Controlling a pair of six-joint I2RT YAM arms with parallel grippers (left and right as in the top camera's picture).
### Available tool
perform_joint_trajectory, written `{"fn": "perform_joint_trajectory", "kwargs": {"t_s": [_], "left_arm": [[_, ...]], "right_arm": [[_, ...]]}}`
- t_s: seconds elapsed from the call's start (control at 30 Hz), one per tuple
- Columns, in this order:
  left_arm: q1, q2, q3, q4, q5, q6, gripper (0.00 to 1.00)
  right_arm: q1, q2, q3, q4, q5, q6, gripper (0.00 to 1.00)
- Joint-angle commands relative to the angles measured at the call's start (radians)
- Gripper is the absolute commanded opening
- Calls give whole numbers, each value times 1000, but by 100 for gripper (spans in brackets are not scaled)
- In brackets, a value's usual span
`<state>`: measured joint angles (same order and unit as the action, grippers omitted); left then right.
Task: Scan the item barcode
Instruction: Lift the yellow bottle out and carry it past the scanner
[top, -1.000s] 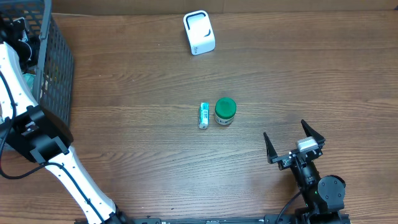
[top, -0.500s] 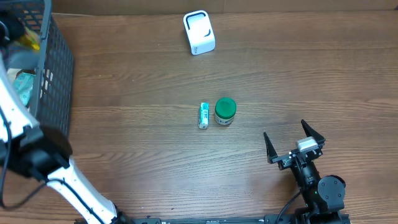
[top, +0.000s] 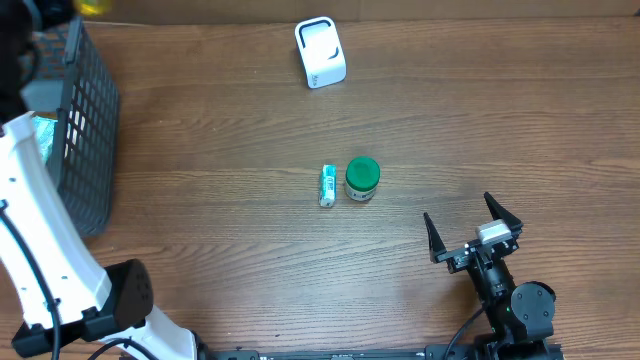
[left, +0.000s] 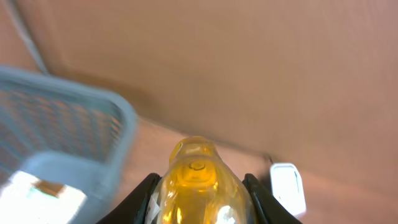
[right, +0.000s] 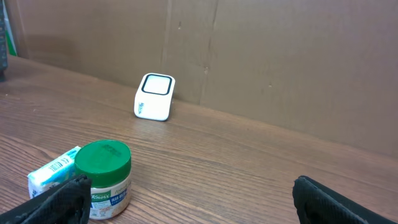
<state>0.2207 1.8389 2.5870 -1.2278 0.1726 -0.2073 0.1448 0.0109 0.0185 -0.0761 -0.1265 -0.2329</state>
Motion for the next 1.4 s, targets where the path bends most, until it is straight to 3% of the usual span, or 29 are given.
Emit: {"fn": "perform_joint_trajectory", "kwargs": {"t_s": [0.0,0.27,0.53,0.73,0.9,1.2,1.37], "left_arm": [[-111,13,0,-41,8,-11,27],[-431,91,0,-95,-75,-26,26],[-684,269,0,-47,-114,-109,26],[-811,397,0,37,-125,-219,26],[-906,486,0,80,-220,-329,26],[-1061,582,0,53,-444,-433,27],[-1118,626,0,17,-506,-551,26]], "right_arm": [[2,-8,-11,3,-2,0,100],[2,-8,-11,3,-2,0,100],[2,-8,-11,3,-2,0,100],[2,-8,-11,3,-2,0,100],[2,-8,-11,3,-2,0,100],[2,-8,-11,3,-2,0,100],[2,-8,-11,3,-2,0,100]]}}
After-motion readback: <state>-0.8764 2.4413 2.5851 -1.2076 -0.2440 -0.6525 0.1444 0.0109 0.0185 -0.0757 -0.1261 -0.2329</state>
